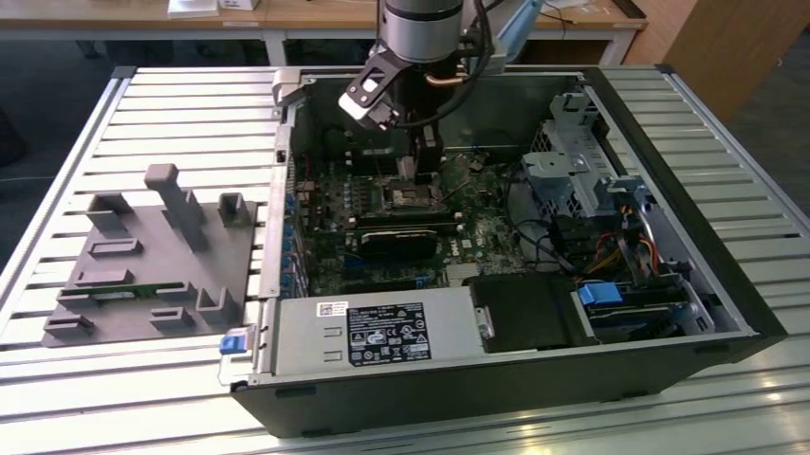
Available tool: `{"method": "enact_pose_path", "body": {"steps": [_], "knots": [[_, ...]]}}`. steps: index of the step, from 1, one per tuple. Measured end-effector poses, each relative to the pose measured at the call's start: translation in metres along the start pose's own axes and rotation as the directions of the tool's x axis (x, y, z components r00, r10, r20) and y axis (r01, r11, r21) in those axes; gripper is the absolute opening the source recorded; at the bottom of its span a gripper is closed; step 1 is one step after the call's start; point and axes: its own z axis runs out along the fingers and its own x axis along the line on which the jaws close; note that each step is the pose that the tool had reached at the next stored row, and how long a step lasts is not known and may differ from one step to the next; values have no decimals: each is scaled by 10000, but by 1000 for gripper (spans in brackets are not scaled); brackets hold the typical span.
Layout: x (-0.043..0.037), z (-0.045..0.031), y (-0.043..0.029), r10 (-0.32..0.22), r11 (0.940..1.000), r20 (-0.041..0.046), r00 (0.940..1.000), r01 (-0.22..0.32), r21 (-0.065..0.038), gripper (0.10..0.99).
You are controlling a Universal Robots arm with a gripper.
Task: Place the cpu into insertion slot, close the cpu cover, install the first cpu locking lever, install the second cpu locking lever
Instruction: 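Place the cpu into insertion slot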
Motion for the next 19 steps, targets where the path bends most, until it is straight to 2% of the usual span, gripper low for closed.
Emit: {"method": "enact_pose_path", "body": {"steps": [4,10,19], "knots": [[0,37,-3,0,10000,6,10000,0,-20,541],[9,146,-13,0,10000,34,10000,0,-31,541],[48,301,-66,-3,10000,79,10000,3,-30,541]]}}
